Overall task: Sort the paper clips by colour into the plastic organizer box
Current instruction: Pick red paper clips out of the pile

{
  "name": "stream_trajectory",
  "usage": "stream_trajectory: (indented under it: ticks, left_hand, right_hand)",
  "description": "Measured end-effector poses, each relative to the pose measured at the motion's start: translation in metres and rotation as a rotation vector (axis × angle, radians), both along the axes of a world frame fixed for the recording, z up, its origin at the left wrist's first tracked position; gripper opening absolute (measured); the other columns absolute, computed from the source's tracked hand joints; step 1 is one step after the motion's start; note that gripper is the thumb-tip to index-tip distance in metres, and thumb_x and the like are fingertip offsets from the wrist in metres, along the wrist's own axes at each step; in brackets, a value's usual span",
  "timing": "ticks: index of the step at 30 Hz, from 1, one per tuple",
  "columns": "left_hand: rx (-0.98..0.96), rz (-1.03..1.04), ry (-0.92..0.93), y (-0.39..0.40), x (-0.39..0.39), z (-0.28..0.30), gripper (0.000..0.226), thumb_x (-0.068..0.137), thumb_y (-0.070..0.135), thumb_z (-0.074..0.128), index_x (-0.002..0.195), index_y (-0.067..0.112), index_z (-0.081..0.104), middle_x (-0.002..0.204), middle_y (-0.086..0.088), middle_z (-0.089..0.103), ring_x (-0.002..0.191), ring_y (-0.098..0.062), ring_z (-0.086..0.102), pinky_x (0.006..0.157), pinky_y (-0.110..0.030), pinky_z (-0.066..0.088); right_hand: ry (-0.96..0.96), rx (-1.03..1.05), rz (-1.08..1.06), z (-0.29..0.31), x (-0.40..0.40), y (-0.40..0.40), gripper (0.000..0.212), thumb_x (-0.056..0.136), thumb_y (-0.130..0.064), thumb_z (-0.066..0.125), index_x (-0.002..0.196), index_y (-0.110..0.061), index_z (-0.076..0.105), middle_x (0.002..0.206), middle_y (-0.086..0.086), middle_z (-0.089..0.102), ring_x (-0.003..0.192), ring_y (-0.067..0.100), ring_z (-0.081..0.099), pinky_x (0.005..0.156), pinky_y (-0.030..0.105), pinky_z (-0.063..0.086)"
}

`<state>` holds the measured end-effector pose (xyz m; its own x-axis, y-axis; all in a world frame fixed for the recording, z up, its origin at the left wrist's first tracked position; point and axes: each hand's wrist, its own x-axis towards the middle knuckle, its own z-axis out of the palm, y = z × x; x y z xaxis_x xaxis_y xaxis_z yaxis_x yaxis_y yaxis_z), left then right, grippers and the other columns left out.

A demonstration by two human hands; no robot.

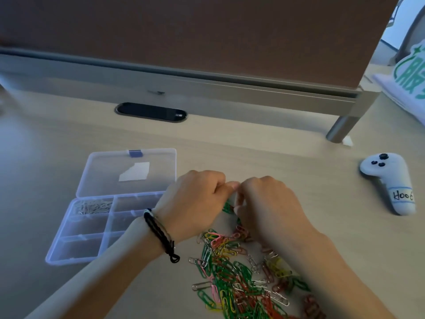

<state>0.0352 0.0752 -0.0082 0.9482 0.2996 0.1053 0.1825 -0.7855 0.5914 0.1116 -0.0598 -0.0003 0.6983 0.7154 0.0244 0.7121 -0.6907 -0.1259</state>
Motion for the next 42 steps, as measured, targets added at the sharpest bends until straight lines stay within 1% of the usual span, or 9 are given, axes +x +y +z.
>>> stream_trajectory:
  ticks: [6, 10, 15, 20, 24, 29, 35, 38, 42]
  left_hand:
    - [-0.189, 0.044, -0.067, 0.01, 0.011, 0.004, 0.042, 0.097, 0.039, 0.054, 0.066, 0.012, 0.049, 0.047, 0.006, 0.039, 0.045, -0.008, 0.032, 0.048, -0.025, 0.031]
    - [-0.759, 0.031, -0.047, 0.01, 0.009, 0.007, 0.036, 0.103, 0.024, 0.049, 0.071, 0.009, 0.048, 0.053, -0.002, 0.043, 0.039, -0.008, 0.029, 0.04, -0.02, 0.026]
    - [-1.094, 0.019, 0.012, 0.012, 0.006, 0.011, 0.019, 0.103, 0.009, 0.044, 0.095, 0.005, 0.061, 0.059, -0.001, 0.048, 0.042, -0.004, 0.029, 0.037, -0.014, 0.022]
    - [-1.146, 0.042, 0.066, 0.01, 0.005, 0.011, 0.025, 0.102, 0.01, 0.039, 0.089, 0.007, 0.06, 0.06, -0.002, 0.044, 0.044, -0.009, 0.032, 0.036, -0.018, 0.02]
    - [-0.752, 0.019, 0.098, -0.012, 0.011, 0.006, 0.033, 0.098, 0.029, 0.054, 0.068, 0.017, 0.057, 0.05, 0.005, 0.037, 0.041, -0.011, 0.028, 0.04, -0.021, 0.02]
    - [-0.087, -0.166, 0.005, -0.038, 0.019, -0.001, 0.011, 0.088, 0.041, 0.069, 0.087, 0.031, 0.065, 0.044, 0.009, 0.042, 0.039, -0.006, 0.037, 0.045, -0.022, 0.028]
    - [0.371, -0.047, 0.049, -0.051, 0.031, -0.003, 0.037, 0.087, 0.063, 0.059, 0.109, 0.034, 0.067, 0.098, 0.011, 0.068, 0.098, -0.014, 0.063, 0.075, -0.031, 0.043]
    - [0.491, -0.055, 0.057, -0.058, 0.033, -0.001, 0.031, 0.09, 0.057, 0.058, 0.102, 0.031, 0.068, 0.098, 0.004, 0.07, 0.092, -0.019, 0.065, 0.074, -0.032, 0.047]
    - [0.59, -0.108, 0.118, -0.064, 0.037, 0.001, 0.02, 0.098, 0.044, 0.053, 0.096, 0.027, 0.064, 0.089, 0.003, 0.067, 0.085, -0.02, 0.064, 0.068, -0.033, 0.046]
  right_hand:
    - [-0.069, -0.17, 0.199, 0.022, 0.011, 0.005, 0.01, 0.089, -0.022, 0.061, 0.094, -0.014, 0.064, 0.098, 0.011, 0.064, 0.095, 0.036, 0.063, 0.067, 0.035, 0.042]
    - [-0.14, -0.277, 0.354, 0.028, 0.007, 0.01, 0.039, 0.089, -0.017, 0.059, 0.066, -0.015, 0.028, 0.084, 0.004, 0.048, 0.091, 0.034, 0.061, 0.065, 0.034, 0.034]
    - [-0.189, -0.25, 0.41, 0.021, 0.012, 0.013, 0.036, 0.087, -0.021, 0.062, 0.069, -0.019, 0.03, 0.076, 0.005, 0.043, 0.081, 0.032, 0.054, 0.065, 0.033, 0.034]
    - [0.35, 0.136, 0.242, 0.014, 0.046, -0.007, 0.023, 0.086, -0.029, 0.055, 0.068, -0.015, 0.052, 0.067, -0.003, 0.054, 0.067, 0.019, 0.054, 0.06, 0.032, 0.041]
    - [1.175, 0.726, 0.079, 0.018, 0.05, -0.042, 0.022, 0.087, -0.018, 0.041, 0.066, -0.015, 0.037, 0.055, 0.0, 0.022, 0.05, 0.015, 0.013, 0.043, 0.025, 0.011]
    - [1.46, 0.907, -0.036, 0.011, 0.053, -0.079, 0.025, 0.101, -0.017, 0.043, 0.077, -0.011, 0.049, 0.056, 0.001, 0.032, 0.041, 0.007, 0.018, 0.04, 0.021, 0.013]
    - [1.378, 0.93, -0.2, 0.005, 0.055, -0.089, 0.027, 0.101, -0.002, 0.039, 0.097, -0.001, 0.065, 0.062, 0.006, 0.047, 0.041, 0.007, 0.021, 0.041, 0.02, 0.014]
    - [1.204, 0.792, -0.249, 0.007, 0.052, -0.085, 0.028, 0.101, -0.021, 0.044, 0.084, -0.007, 0.061, 0.061, 0.003, 0.043, 0.046, 0.011, 0.023, 0.046, 0.025, 0.015]
    - [0.618, 0.308, -0.178, 0.013, 0.058, -0.078, 0.041, 0.096, -0.034, 0.059, 0.067, -0.005, 0.062, 0.058, 0.0, 0.049, 0.051, 0.012, 0.042, 0.051, 0.026, 0.03]
